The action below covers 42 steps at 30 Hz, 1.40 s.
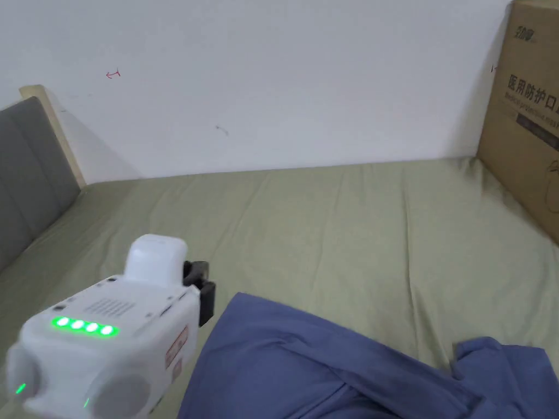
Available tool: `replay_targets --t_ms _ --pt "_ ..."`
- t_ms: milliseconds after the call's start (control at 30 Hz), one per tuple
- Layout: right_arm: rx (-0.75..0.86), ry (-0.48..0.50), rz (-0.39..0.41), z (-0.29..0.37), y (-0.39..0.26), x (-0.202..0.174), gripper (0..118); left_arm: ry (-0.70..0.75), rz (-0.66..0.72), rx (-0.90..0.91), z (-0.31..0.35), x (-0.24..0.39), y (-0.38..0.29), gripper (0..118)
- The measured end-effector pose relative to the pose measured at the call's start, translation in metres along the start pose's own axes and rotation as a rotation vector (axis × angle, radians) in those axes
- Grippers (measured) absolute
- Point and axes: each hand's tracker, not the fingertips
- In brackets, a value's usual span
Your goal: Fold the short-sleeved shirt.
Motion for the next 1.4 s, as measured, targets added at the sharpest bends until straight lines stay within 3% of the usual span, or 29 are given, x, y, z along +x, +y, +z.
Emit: replay_targets --t_ms 167,233,267,300,367,400,433,500,633,733,800,833,867,900,1067,1267,1333,1367,1400 --pt "-0.077 -0.038 0.021 -0.026 -0.017 0.002 0 -0.085 0.130 -0.286 -0.161 -0.027 -0.001 1" --pt "-0.109 -0.045 0.023 -0.034 -0.022 0.000 0 -0.137 0.179 -0.361 -0.209 -0.035 -0.006 10" --pt "-0.124 -0.053 0.023 -0.045 -0.033 0.004 0 -0.142 0.198 -0.448 -0.237 -0.039 -0.008 67" --pt "-0.135 -0.057 0.024 -0.048 -0.036 0.003 0 -0.139 0.202 -0.542 -0.261 -0.038 -0.014 117" --pt "-0.165 -0.066 0.033 -0.057 -0.044 0.002 0 -0.210 0.245 -0.574 -0.279 -0.030 -0.018 102" --pt "-0.174 -0.064 0.033 -0.062 -0.050 0.003 0 -0.080 0.202 -0.558 -0.288 -0.033 -0.020 102" --pt "-0.190 -0.060 0.033 -0.065 -0.052 0.003 0 -0.051 0.178 -0.582 -0.298 -0.030 -0.026 105" --pt "-0.211 -0.055 0.045 -0.068 -0.057 0.000 0 -0.061 0.148 -0.566 -0.323 -0.035 -0.043 112" --pt "-0.246 -0.047 0.069 -0.078 -0.069 -0.002 0 -0.036 0.116 -0.640 -0.346 -0.036 -0.064 111" --pt "-0.264 -0.043 0.072 -0.086 -0.075 -0.001 0 -0.094 0.171 -0.638 -0.340 -0.034 -0.070 95" --pt "-0.281 -0.037 0.072 -0.090 -0.081 -0.001 0 -0.072 0.128 -0.616 -0.335 -0.034 -0.069 74" --pt "-0.294 -0.034 0.069 -0.092 -0.084 0.000 0 -0.068 0.065 -0.597 -0.330 -0.029 -0.067 57" --pt "-0.309 -0.028 0.061 -0.093 -0.087 0.000 0 -0.035 -0.023 -0.600 -0.323 -0.025 -0.064 20" --pt "-0.330 -0.023 0.051 -0.094 -0.090 0.001 0 -0.030 -0.051 -0.586 -0.313 -0.016 -0.063 2" --pt "-0.418 0.004 -0.027 -0.112 -0.105 0.014 0 -0.105 0.027 -0.590 -0.290 -0.013 -0.059 2" --pt "-0.566 0.016 -0.100 -0.174 -0.111 0.065 0 -0.116 0.108 -0.501 -0.260 -0.024 -0.032 2" --pt "-0.675 0.046 -0.177 -0.210 -0.123 0.082 0 -0.115 0.109 -0.492 -0.251 -0.021 -0.026 2" --pt "-0.752 0.090 -0.242 -0.229 -0.135 0.090 4 -0.111 0.111 -0.487 -0.248 -0.021 -0.024 2" --pt "-0.806 0.088 -0.309 -0.245 -0.148 0.099 35 -0.123 0.127 -0.503 -0.246 -0.020 -0.023 2"
